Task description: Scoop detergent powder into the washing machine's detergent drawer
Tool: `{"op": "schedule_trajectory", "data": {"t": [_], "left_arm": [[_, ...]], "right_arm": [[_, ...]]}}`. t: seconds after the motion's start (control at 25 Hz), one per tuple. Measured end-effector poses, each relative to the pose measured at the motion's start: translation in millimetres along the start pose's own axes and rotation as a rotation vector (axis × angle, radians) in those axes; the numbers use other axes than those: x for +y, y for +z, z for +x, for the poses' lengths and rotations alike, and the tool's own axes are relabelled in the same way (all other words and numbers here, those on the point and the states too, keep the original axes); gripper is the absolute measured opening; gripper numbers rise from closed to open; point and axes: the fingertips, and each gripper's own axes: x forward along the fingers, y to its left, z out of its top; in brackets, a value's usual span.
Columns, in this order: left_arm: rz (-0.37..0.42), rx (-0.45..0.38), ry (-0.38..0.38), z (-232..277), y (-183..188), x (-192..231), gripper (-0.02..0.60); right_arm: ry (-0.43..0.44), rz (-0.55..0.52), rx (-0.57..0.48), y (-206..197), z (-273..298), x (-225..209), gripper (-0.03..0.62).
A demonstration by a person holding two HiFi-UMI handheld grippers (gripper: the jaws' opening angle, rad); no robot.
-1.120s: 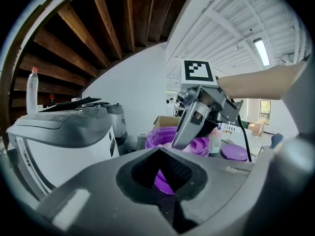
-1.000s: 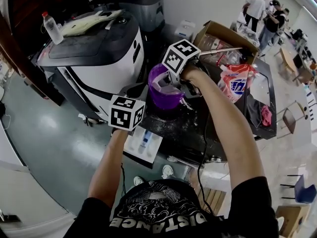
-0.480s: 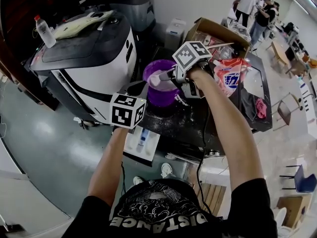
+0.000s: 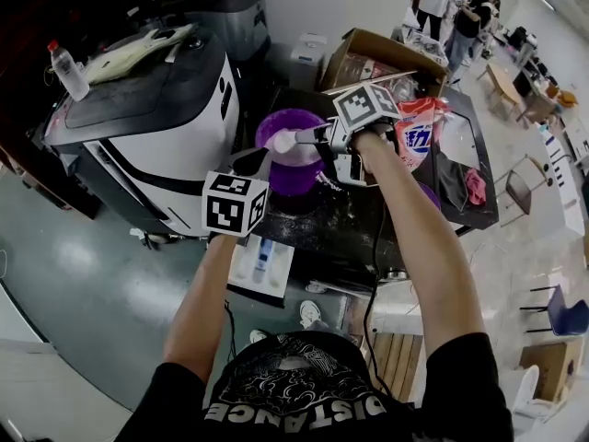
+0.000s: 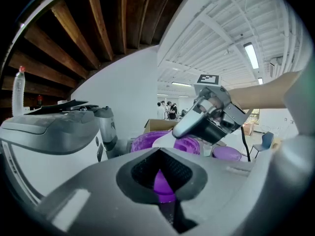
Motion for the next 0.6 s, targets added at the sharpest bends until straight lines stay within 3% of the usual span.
{"op": "schedule_trajectory", "data": {"t": [0.6], "left_arm": [[0.011,-0.016,-0.044,-8.7,1.1,-1.5,0.003]], "right_arm": [[0.109,0.204,-0.308,-2.3,-25.2,6.2,0.035]]}}
